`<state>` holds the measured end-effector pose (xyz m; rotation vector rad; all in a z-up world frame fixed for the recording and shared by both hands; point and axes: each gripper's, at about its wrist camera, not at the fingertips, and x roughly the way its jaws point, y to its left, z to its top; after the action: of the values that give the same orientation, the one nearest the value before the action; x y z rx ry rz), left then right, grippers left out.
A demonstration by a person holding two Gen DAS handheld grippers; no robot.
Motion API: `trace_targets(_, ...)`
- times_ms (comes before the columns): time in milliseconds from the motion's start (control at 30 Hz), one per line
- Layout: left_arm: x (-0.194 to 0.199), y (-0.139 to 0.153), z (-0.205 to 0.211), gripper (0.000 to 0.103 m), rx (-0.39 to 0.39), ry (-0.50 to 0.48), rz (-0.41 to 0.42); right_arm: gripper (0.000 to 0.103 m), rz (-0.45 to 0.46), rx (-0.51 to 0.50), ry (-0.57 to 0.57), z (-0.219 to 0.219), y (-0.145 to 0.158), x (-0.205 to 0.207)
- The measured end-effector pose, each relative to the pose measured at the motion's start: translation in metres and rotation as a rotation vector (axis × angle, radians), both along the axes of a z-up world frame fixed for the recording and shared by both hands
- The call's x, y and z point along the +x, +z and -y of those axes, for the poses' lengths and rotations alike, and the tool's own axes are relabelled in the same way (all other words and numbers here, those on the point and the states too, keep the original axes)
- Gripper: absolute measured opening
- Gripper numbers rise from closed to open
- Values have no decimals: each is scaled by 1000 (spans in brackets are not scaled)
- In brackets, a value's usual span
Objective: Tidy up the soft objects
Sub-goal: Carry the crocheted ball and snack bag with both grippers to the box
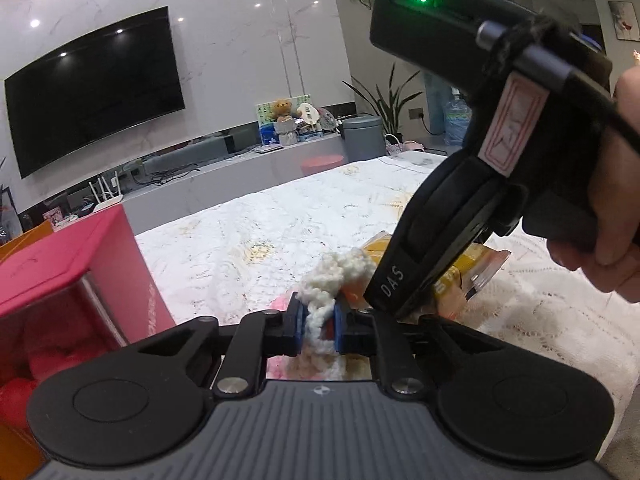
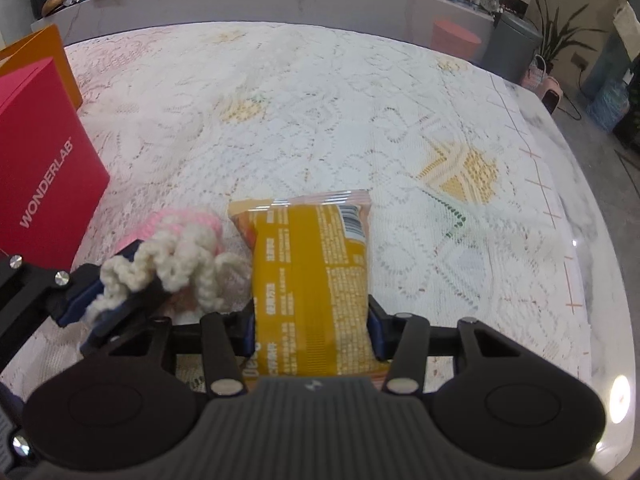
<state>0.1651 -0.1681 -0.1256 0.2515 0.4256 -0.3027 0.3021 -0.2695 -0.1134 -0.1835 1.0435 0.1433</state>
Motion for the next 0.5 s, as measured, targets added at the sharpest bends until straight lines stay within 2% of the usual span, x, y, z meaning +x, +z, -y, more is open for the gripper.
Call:
trace_targets(167,-2,13,-7,15,-66,46,-5,48,76,46,-53,4,17,-1)
trace_targets(333,-3,30,-21,15,-144,52,-47,48,144,116,-85,9,41,-4)
trace_targets(500,-13,43,-32,15,-182,17,-47,48,239,152,-123,15,67,-14)
